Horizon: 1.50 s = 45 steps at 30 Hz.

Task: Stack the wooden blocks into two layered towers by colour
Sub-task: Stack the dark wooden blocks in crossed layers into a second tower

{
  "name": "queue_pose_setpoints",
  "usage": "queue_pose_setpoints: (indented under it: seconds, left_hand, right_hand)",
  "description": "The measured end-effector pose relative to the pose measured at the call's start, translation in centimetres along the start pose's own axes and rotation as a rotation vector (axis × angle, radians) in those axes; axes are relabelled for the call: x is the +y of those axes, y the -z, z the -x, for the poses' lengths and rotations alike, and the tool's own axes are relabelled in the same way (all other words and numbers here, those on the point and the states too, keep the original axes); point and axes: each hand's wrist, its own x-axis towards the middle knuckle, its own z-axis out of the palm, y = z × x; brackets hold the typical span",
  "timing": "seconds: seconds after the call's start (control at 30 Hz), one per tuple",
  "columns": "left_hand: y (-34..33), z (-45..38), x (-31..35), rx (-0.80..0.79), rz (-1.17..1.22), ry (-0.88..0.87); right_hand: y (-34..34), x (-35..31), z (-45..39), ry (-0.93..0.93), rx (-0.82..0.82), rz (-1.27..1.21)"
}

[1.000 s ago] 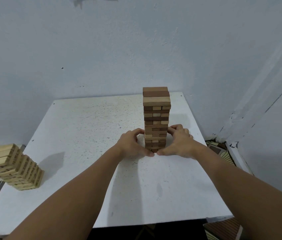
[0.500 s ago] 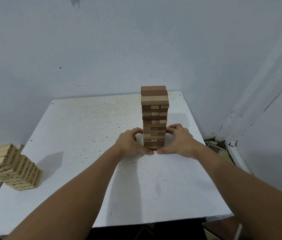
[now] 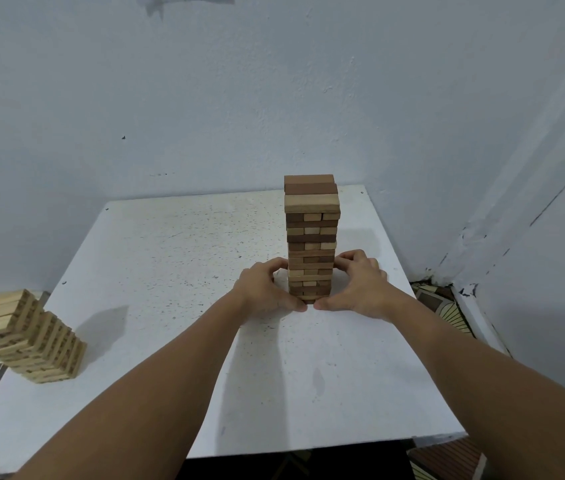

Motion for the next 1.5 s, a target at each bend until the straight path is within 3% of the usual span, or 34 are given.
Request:
queue_pose_setpoints:
  seconds: [0.73, 1.03, 1.5]
  left_hand:
    - [0.1, -0.3, 0.1, 0.023, -0.031, -0.011]
    - [0.9, -1.0, 0.7, 0.048, -0.206, -0.003]
    - [1.8, -2.6, 0.2, 0.038, -0.188, 0.007]
  right_hand:
    - [0.6, -0.9, 0.3, 0.030, 0.010, -0.045]
    - [0.5, -1.1, -0.6, 0.019, 0.009, -0.052]
    - [0.0, -0.9, -3.2, 0.019, 0.029, 0.008]
